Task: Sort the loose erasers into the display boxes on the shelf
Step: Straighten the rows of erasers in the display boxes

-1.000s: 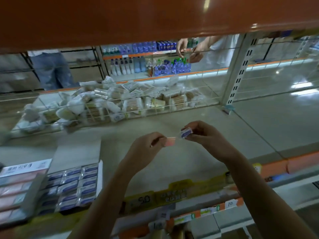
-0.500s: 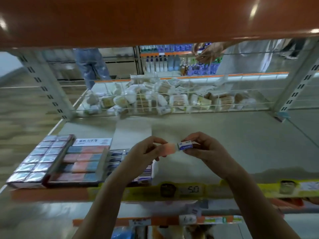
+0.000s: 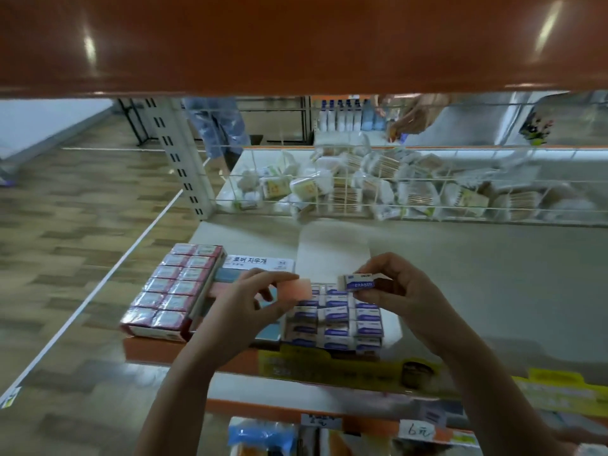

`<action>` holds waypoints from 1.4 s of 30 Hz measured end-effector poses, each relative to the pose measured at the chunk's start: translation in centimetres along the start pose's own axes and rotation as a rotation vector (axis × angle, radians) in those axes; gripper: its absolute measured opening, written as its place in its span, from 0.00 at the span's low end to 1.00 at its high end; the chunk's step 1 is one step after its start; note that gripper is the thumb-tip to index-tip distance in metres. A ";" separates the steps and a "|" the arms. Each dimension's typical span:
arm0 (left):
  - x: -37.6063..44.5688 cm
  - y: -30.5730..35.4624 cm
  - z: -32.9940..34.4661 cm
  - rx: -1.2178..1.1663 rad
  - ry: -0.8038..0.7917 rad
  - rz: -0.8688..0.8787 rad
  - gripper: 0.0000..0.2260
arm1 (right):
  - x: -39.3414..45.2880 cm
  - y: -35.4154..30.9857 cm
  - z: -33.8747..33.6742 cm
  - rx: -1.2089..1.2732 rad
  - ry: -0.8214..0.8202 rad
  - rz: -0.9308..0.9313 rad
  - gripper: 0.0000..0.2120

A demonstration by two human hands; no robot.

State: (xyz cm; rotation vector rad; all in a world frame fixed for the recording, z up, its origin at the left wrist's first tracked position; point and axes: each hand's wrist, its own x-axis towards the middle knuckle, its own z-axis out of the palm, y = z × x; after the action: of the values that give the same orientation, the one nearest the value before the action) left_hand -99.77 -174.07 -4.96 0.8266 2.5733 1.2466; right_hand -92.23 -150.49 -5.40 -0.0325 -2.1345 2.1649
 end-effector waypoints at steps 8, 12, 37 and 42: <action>-2.0 -6.1 -5.4 0.248 0.176 -0.024 0.17 | 1.3 0.6 5.0 -0.200 0.019 -0.035 0.12; -2.4 -7.9 -6.7 0.320 0.183 -0.049 0.15 | 1.9 1.2 6.6 -0.220 0.030 -0.041 0.11; -1.2 -8.0 -5.8 0.605 0.049 0.041 0.15 | 0.1 1.9 6.4 -0.410 0.270 0.010 0.10; -0.9 -5.8 -4.5 0.490 0.018 0.084 0.13 | -1.3 1.9 5.1 -0.586 0.310 -0.001 0.14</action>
State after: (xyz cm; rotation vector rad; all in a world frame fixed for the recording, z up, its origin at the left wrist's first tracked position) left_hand -103.05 -180.51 -6.56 1.0141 2.9304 0.6379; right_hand -91.49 -155.69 -7.32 -0.3798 -2.4684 1.3459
